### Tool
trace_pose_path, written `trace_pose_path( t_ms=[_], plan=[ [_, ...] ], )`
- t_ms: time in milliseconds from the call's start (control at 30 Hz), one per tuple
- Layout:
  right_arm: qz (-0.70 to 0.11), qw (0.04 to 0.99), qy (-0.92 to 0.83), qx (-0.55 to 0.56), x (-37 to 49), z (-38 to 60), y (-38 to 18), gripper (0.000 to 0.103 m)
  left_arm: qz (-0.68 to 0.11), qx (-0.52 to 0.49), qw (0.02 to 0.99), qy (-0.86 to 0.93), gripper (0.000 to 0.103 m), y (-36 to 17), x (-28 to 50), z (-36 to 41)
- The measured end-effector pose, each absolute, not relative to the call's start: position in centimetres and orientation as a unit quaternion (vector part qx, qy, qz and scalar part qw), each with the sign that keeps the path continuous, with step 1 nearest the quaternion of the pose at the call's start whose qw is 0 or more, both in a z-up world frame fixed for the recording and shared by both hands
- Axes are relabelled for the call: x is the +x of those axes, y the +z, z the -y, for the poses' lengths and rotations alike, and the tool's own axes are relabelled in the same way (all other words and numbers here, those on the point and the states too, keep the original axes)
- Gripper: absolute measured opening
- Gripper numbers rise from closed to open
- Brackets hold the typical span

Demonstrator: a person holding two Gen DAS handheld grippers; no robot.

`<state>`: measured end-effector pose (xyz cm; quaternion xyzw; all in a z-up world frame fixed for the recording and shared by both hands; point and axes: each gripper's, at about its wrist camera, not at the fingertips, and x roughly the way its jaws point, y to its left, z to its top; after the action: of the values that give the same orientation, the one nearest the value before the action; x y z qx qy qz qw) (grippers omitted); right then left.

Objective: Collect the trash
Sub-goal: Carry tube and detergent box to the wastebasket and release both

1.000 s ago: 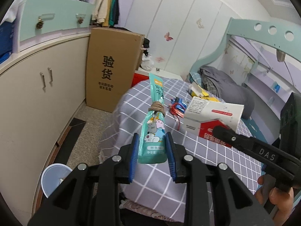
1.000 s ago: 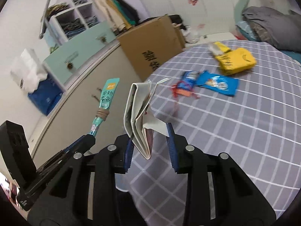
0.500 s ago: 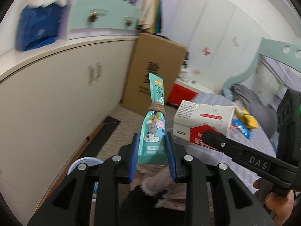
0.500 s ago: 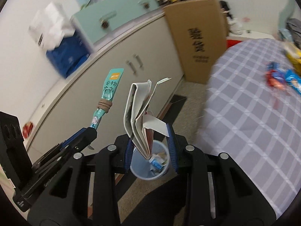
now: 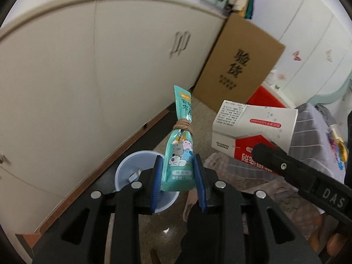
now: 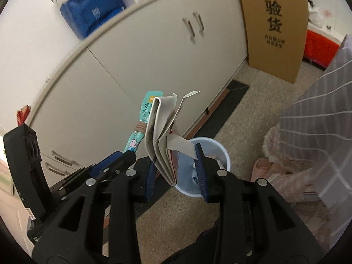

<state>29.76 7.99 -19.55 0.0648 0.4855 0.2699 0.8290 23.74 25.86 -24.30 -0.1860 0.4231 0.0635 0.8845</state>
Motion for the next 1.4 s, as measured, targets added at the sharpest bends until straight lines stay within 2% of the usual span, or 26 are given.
trace_pose_path(
  t_ms=[67, 100, 133, 167, 200, 1033, 1167, 1233, 1267, 1300, 1400],
  plan=[
    [-0.492, 0.827, 0.265, 0.060, 30.0, -8.5, -20.5, 0.032, -0.433, -0.193, 0.878, 0.066, 0.028, -25.5, 24.3, -26.6],
    [-0.497, 0.825, 0.262, 0.060, 30.2, -8.7, -21.1, 0.032, -0.438, -0.197, 0.874, 0.069, 0.034, -26.0, 24.7, -27.0],
    [-0.501, 0.824, 0.260, 0.058, 30.4, -8.8, -21.5, 0.032, -0.445, -0.202, 0.869, 0.074, 0.042, -26.7, 25.2, -27.5],
    [-0.503, 0.823, 0.258, 0.057, 30.6, -8.9, -21.9, 0.032, -0.447, -0.204, 0.867, 0.079, 0.058, -27.0, 25.3, -27.8],
    [-0.507, 0.822, 0.255, 0.054, 30.7, -8.9, -22.3, 0.032, -0.446, -0.205, 0.867, 0.085, 0.066, -27.3, 25.4, -27.9],
    [-0.521, 0.810, 0.269, 0.026, 31.8, -12.5, -23.8, 0.032, -0.454, -0.214, 0.853, 0.139, 0.068, -28.9, 25.3, -29.4],
    [-0.518, 0.810, 0.274, 0.025, 32.0, -13.1, -23.9, 0.034, -0.450, -0.209, 0.853, 0.164, 0.072, -28.9, 25.0, -30.3],
    [-0.504, 0.818, 0.276, 0.026, 32.2, -13.4, -23.9, 0.043, -0.448, -0.205, 0.852, 0.178, 0.073, -28.8, 25.0, -30.7],
    [-0.497, 0.822, 0.276, 0.027, 32.4, -13.5, -23.9, 0.058, -0.447, -0.205, 0.851, 0.186, 0.073, -28.8, 24.9, -31.0],
    [-0.497, 0.823, 0.274, 0.025, 32.6, -13.5, -24.1, 0.069, -0.447, -0.204, 0.850, 0.191, 0.073, -28.8, 24.9, -31.1],
    [-0.504, 0.819, 0.274, 0.028, 32.9, -13.5, -24.5, 0.069, -0.449, -0.205, 0.847, 0.198, 0.074, -28.9, 24.9, -31.5]
  ],
)
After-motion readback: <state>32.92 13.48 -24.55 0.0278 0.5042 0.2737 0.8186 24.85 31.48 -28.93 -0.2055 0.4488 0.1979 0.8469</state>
